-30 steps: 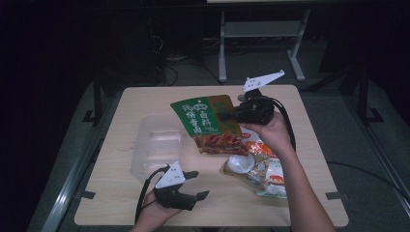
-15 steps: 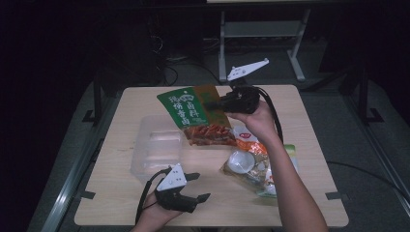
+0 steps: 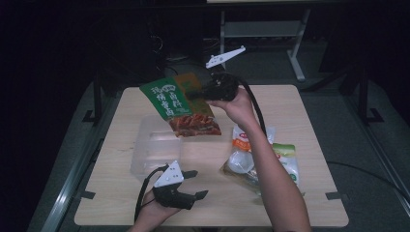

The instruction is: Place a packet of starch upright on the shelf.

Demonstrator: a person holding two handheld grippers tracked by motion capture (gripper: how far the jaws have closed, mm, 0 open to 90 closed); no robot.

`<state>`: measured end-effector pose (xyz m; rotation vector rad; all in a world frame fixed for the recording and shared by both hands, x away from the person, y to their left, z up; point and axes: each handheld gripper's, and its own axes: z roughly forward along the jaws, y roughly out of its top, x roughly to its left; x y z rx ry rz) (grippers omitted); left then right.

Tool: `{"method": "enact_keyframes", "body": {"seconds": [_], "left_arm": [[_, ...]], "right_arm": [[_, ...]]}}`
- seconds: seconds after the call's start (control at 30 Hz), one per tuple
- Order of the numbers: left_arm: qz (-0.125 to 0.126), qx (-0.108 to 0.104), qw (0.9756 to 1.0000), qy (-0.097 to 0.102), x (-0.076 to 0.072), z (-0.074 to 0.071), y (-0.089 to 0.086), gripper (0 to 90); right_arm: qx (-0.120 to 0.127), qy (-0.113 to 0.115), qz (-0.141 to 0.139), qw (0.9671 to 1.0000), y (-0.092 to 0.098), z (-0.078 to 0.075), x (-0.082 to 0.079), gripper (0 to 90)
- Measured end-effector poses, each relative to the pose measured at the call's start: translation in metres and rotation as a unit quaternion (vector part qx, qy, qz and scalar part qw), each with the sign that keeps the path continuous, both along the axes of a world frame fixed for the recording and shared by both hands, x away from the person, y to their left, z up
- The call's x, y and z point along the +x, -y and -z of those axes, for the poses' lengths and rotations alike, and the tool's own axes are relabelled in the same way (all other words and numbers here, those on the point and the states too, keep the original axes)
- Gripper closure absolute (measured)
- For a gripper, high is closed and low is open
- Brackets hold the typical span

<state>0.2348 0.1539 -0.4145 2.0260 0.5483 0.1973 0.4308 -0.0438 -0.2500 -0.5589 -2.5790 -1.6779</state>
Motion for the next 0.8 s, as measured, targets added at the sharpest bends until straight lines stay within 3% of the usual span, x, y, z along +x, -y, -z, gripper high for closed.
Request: {"method": "enact_keyframes", "body": {"seconds": [0.1, 0.3, 0.63, 0.8], "left_arm": [[0.0, -0.001, 1.0, -0.002, 0.0, 0.001, 0.001, 29.0], [0.007, 0.01, 0.9999, 0.004, -0.001, 0.001, 0.002, 29.0], [0.011, 0.006, 0.9999, -0.002, -0.001, 0.002, 0.003, 29.1], [0.008, 0.001, 0.9999, -0.005, -0.002, 0.002, 0.003, 29.0]], "right_arm": [[0.013, -0.006, -0.006, 0.9999, -0.012, 0.005, 0.009, 89.8], [0.011, -0.011, -0.014, 0.9998, -0.034, 0.011, 0.02, 89.8], [0.008, -0.016, -0.021, 0.9996, -0.067, 0.02, 0.034, 89.8], [0.01, -0.024, -0.02, 0.9995, -0.082, 0.033, 0.042, 89.8]]}}
